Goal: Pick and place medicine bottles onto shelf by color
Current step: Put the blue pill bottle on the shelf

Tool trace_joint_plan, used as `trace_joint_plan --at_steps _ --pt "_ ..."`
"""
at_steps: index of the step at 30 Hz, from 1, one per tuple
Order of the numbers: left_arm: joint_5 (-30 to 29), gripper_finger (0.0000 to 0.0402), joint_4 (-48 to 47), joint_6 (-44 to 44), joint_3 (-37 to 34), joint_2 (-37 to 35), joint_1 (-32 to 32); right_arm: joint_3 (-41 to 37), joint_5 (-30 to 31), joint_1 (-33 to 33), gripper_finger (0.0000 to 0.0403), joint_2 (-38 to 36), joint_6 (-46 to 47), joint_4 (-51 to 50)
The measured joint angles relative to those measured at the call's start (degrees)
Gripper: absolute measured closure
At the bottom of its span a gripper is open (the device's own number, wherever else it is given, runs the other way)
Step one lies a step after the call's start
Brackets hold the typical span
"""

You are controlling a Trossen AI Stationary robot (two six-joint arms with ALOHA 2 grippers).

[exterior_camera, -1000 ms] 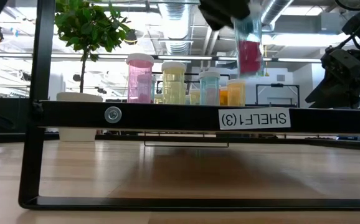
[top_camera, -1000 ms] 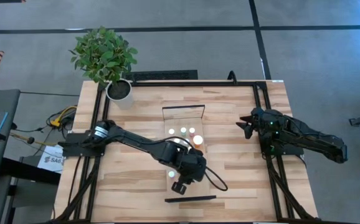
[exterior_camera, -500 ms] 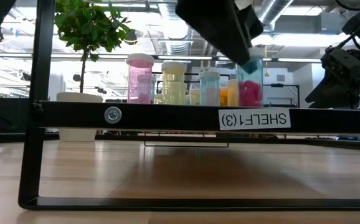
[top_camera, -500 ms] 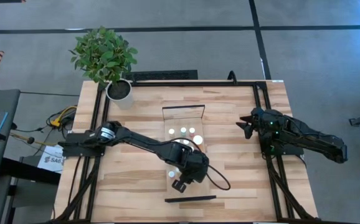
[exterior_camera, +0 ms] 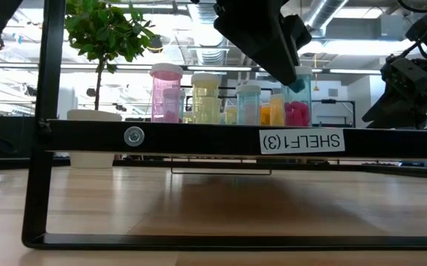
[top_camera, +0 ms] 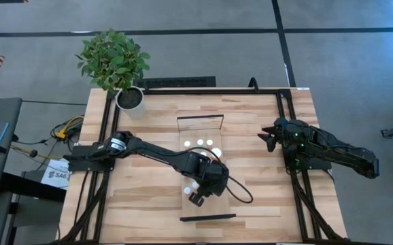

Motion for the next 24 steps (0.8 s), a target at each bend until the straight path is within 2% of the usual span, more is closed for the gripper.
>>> trace_joint_plan --at_steps 8,20,24 --pt "1.0 0.0302 -0.5 -0.5 0.0 0.0 0.8 0.0 0.0 0.0 0.0168 0.0 0.0 0.0" --pt "1.0 0.0247 1.0 -5.6 -0.1 0.0 1.1 0.0 0.0 0.0 0.0168 0.0 0.0 0.0" --pt "3.6 0.0233 0.8 -8.0 0.9 0.0 1.4 0.0 0.0 0.0 0.0168 0.0 0.0 0.0"
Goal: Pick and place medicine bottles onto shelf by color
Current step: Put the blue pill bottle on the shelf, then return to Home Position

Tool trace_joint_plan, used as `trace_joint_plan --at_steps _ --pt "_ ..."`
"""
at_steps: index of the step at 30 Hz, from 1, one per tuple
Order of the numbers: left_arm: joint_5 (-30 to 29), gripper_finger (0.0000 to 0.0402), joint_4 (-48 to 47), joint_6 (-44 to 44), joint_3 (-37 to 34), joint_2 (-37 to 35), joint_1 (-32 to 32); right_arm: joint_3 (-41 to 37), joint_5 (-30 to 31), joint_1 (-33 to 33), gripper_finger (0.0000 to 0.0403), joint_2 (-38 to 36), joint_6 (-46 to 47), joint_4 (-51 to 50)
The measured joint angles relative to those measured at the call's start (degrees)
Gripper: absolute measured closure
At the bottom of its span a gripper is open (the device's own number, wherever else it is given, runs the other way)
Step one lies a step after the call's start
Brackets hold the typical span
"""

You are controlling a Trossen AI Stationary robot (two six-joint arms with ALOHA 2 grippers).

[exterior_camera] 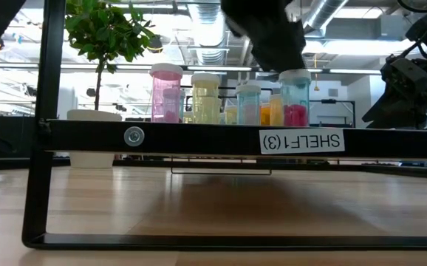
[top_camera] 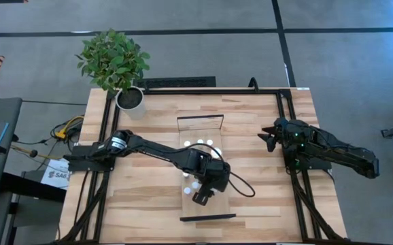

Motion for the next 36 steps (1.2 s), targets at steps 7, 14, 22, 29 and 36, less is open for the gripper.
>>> trace_joint_plan --at_steps 7,14,22,29,36 --pt "0.7 0.0225 -10.2 0.0 9.1 0.0 0.6 0.0 0.0 0.0 0.0168 0.0 0.0 0.0" --pt "0.9 0.0225 -30.3 -0.6 20.9 -1.6 2.1 0.0 0.0 0.0 0.0168 0.0 0.0 0.0" --pt "-8.7 0.0225 -36.4 -9.4 12.0 -15.0 0.5 0.0 0.0 0.0 0.0168 0.0 0.0 0.0" --pt "-16.7 0.0217 -31.4 -19.4 -11.2 -32.8 -3.9 0.0 0.0 0.0 0.0168 0.0 0.0 0.0" --pt "-18.0 0.0199 -10.8 -27.6 -44.1 -55.2 -7.1 0.0 0.0 0.0 0.0168 0.0 0.0 0.0"
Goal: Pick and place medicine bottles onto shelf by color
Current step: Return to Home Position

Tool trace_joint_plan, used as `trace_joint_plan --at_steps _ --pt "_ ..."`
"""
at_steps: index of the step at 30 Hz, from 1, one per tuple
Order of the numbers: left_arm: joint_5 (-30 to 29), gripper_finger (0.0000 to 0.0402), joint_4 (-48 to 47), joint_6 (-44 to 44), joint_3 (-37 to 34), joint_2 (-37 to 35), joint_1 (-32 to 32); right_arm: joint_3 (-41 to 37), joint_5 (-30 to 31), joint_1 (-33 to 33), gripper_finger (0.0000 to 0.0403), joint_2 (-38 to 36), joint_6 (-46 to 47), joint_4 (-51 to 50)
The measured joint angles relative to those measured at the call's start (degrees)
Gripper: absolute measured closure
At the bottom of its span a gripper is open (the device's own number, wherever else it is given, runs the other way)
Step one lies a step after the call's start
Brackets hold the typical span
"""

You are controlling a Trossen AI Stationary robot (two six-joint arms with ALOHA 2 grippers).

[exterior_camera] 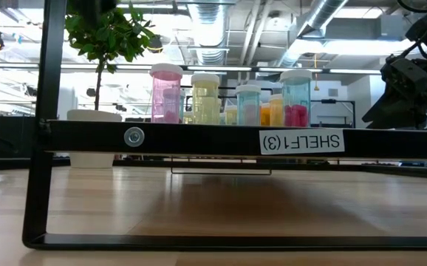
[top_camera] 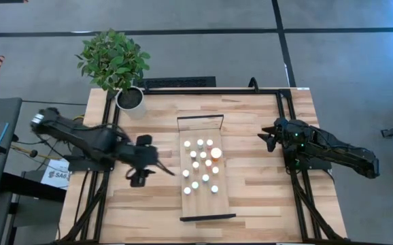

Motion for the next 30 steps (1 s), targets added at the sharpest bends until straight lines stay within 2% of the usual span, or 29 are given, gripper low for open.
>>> trace_joint_plan --at_steps 6,13,18,30 --pt "0.0 0.0197 19.5 -2.1 -23.3 -17.6 -1.5 0.0 0.0 0.0 0.0168 0.0 0.0 0.0" --pt "2.2 0.0197 37.6 -1.4 -42.0 -32.7 -1.7 0.0 0.0 0.0 0.0168 0.0 0.0 0.0" --pt "2.2 0.0197 45.6 -1.3 -50.3 -40.3 -1.7 0.0 0.0 0.0 0.0168 0.0 0.0 0.0" --pt "2.4 0.0197 54.0 -2.3 -62.0 -56.1 -1.7 0.0 0.0 0.0 0.0168 0.0 0.0 0.0"
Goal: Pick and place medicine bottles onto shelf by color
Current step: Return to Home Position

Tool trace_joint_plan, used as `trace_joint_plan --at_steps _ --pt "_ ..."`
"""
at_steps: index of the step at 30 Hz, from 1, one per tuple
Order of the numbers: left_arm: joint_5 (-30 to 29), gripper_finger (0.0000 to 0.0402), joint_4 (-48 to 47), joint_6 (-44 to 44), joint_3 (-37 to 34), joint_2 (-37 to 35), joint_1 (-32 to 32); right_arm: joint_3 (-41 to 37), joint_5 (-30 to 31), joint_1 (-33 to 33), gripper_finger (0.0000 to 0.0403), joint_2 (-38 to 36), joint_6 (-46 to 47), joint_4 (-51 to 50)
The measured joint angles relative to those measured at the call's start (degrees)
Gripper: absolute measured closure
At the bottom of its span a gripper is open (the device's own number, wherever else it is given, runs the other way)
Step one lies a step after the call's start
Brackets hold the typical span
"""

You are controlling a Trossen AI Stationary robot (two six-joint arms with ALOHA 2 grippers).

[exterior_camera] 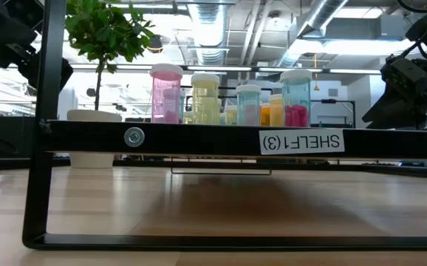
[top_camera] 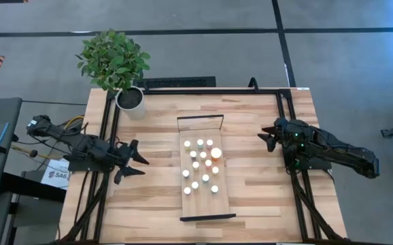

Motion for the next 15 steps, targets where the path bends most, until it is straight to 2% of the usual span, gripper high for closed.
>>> trace_joint_plan --at_steps 9,15 --pt "-1.0 0.0197 3.0 -1.9 -5.8 -12.0 0.0 0.0 0.0 0.0 0.0168 0.0 0.0 0.0" --pt "-2.1 0.0197 5.3 -2.5 -6.5 -14.6 0.0 0.0 0.0 0.0 0.0168 0.0 0.0 0.0"
